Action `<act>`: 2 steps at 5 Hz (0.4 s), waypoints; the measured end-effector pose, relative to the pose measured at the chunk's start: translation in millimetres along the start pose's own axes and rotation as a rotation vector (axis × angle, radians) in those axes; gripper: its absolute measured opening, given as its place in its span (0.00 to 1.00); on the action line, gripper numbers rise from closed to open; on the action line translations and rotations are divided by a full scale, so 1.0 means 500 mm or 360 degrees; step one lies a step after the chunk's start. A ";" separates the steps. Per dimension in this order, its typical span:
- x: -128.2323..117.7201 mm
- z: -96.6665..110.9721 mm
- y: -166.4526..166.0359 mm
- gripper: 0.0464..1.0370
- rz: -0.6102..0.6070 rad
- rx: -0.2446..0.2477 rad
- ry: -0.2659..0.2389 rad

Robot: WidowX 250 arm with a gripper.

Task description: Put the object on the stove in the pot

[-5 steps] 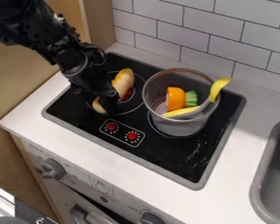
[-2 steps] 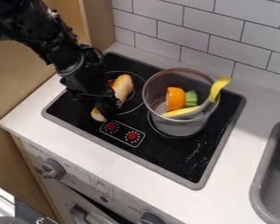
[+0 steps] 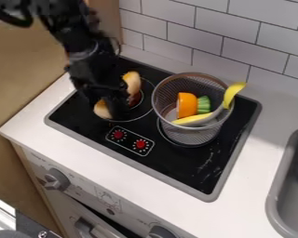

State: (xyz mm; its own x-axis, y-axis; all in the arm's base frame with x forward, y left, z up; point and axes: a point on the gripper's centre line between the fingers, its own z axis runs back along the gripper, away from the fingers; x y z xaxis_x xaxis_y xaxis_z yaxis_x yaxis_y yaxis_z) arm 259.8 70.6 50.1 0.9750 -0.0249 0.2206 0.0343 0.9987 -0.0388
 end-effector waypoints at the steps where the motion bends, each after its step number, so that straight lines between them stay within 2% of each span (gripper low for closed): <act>1: 0.005 0.049 -0.016 0.56 0.0020 0.0057 0.0050; 2: 0.019 0.100 -0.036 0.56 0.0028 0.0127 0.0087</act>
State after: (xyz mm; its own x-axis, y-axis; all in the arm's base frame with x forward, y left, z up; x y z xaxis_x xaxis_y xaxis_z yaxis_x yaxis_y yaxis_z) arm 257.4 54.5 101.9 0.9859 -0.0076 0.1671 0.0016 0.9993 0.0362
